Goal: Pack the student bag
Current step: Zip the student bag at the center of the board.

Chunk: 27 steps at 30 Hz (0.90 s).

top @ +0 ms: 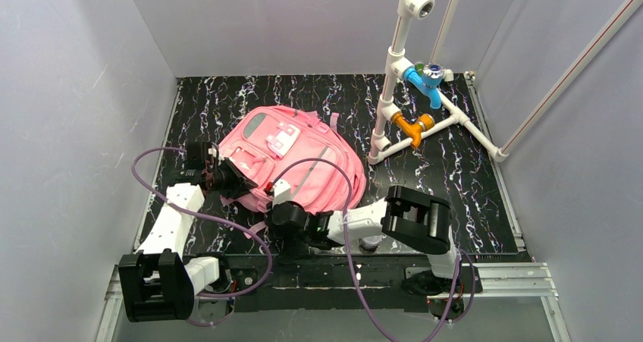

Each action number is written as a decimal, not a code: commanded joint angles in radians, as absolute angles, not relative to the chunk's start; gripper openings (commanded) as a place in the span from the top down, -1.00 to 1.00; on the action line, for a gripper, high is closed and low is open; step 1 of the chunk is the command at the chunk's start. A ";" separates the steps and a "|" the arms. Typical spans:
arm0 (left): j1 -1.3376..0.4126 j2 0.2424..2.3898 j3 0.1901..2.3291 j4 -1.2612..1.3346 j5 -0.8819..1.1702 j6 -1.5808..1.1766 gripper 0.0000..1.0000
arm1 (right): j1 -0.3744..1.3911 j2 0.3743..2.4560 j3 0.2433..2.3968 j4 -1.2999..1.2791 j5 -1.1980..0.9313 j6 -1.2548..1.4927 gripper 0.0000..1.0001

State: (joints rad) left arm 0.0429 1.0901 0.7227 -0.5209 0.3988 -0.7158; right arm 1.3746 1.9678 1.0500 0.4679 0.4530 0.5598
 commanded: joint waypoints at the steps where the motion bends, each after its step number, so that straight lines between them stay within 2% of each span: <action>1: 0.080 1.110 0.792 -0.523 0.238 -0.580 1.00 | 1.364 1.875 1.047 0.093 0.268 0.630 0.97; 6: 0.090 1.126 0.811 -0.506 0.227 -0.561 1.00 | 1.372 1.726 0.925 -0.107 0.234 0.625 0.97; 11: 0.092 1.130 0.801 -0.507 0.247 -0.574 1.00 | 1.372 1.640 0.898 -0.175 0.211 0.590 0.97; 14: 0.092 1.131 0.781 -0.514 0.326 -0.609 0.55 | 1.373 1.669 0.944 -0.133 0.197 0.567 0.97; 17: 0.092 1.100 0.749 -0.535 0.403 -0.686 -0.06 | 1.371 1.723 0.993 -0.081 0.197 0.558 0.97; 18: 0.093 1.080 0.732 -0.538 0.441 -0.715 -0.19 | 1.371 1.736 0.996 -0.057 0.209 0.558 0.97; 19: 0.092 1.042 0.710 -0.537 0.491 -0.745 -0.52 | 1.370 1.748 0.991 -0.025 0.221 0.556 0.97; 21: 0.091 0.963 0.661 -0.540 0.537 -0.790 -0.68 | 1.373 1.774 0.977 0.058 0.212 0.528 0.97; 22: 0.091 0.914 0.637 -0.547 0.540 -0.805 -0.90 | 1.373 1.784 0.974 0.100 0.190 0.511 0.97; 23: 0.090 0.866 0.619 -0.565 0.533 -0.815 -0.96 | 1.374 1.794 0.970 0.129 0.175 0.502 0.97; 27: 0.089 0.697 0.544 -0.663 0.478 -0.852 -0.96 | 1.379 1.797 0.973 0.155 0.181 0.509 0.97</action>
